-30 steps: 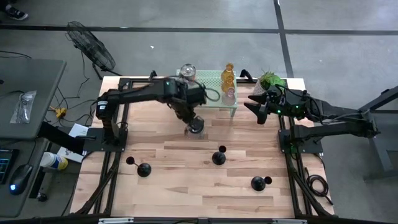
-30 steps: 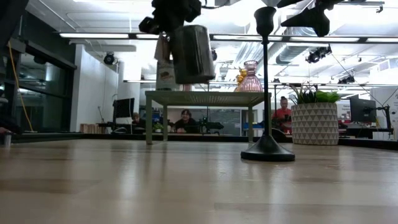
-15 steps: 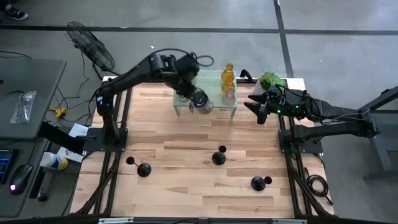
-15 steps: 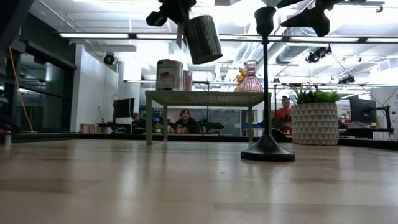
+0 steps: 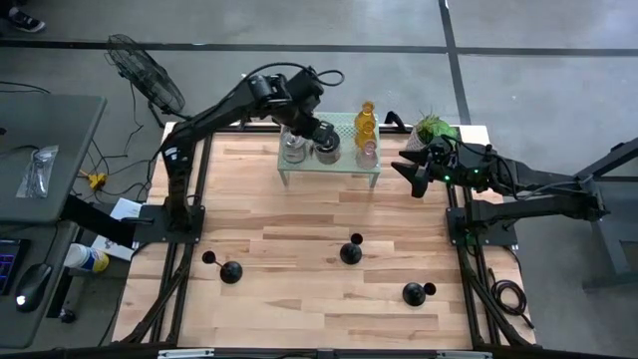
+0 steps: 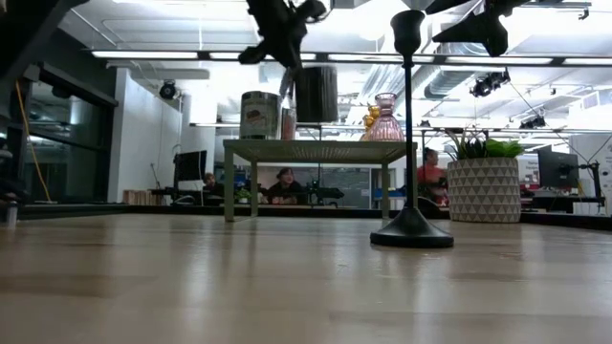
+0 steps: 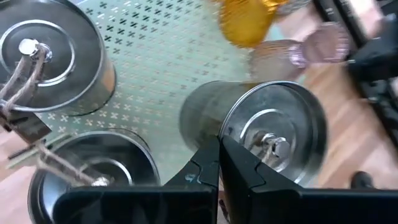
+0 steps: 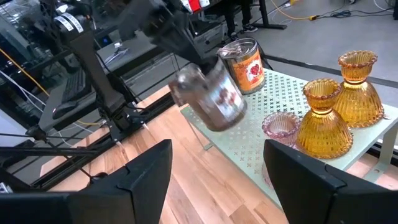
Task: Pick & Place candle stick holders
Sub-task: Put the brown scented candle on the shelf
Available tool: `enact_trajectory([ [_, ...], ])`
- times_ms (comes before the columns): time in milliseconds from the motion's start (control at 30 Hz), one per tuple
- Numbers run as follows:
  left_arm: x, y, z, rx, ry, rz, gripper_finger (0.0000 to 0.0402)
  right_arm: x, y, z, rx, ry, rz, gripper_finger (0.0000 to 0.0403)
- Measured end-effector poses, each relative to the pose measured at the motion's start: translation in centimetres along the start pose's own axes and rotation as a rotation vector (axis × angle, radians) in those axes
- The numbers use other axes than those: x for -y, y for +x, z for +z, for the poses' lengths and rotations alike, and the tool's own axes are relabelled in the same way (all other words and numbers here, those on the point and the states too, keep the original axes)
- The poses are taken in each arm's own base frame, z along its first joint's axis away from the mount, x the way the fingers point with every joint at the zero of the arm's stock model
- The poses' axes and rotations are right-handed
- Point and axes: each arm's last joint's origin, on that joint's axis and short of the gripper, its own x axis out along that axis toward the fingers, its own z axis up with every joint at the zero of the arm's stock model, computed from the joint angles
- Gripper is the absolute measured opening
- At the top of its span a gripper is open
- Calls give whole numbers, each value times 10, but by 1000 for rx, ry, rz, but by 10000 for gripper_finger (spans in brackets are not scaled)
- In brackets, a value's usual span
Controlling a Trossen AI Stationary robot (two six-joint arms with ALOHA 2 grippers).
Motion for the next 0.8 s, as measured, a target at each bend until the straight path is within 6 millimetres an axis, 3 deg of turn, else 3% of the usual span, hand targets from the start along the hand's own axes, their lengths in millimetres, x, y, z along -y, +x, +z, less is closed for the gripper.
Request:
enact_trajectory([
  [167, -6, 17, 7, -5, -5, 28, 0, 0, 0, 0, 0, 0, 0, 247],
  [600, -18, 16, 15, 32, -32, 72, 0, 0, 0, 0, 7, 0, -13, 247],
  [800, -18, 26, 17, 25, -34, 89, 1, 1, 0, 0, 12, 0, -23, 247],
])
